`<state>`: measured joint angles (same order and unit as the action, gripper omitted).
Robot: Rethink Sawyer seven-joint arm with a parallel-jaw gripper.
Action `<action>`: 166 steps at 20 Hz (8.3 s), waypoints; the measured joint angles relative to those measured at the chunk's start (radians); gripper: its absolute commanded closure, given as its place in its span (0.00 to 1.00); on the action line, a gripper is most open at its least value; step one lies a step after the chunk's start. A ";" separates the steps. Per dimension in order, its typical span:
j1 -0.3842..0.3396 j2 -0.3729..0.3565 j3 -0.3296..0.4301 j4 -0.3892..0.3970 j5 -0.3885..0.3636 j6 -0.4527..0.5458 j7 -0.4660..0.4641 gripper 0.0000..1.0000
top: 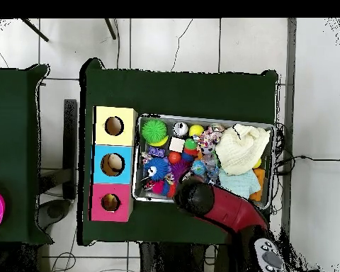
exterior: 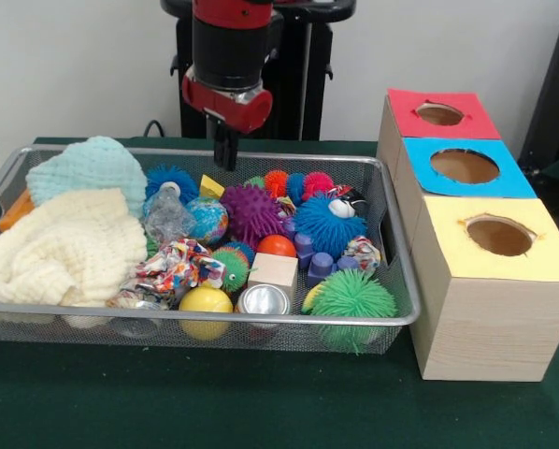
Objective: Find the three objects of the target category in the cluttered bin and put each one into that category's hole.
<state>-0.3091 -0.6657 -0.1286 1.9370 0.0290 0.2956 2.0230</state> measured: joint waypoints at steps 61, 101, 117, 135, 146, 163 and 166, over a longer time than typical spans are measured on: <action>0.177 0.272 0.019 -0.036 0.208 -0.095 0.000 1.00; 0.174 0.352 -0.019 -0.265 0.254 0.268 0.030 1.00; 0.174 0.371 -0.019 -0.345 0.257 0.332 0.030 1.00; 0.194 0.200 -0.017 -0.385 0.303 0.482 0.030 1.00; 0.233 0.211 -0.019 -0.522 0.336 0.482 0.030 1.00; 0.217 0.159 -0.024 -0.453 0.347 0.464 0.030 1.00; 0.196 0.149 -0.025 -0.431 0.341 0.447 0.030 1.00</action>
<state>-0.1133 -0.5165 -0.1532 1.5061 0.3697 0.7423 2.0525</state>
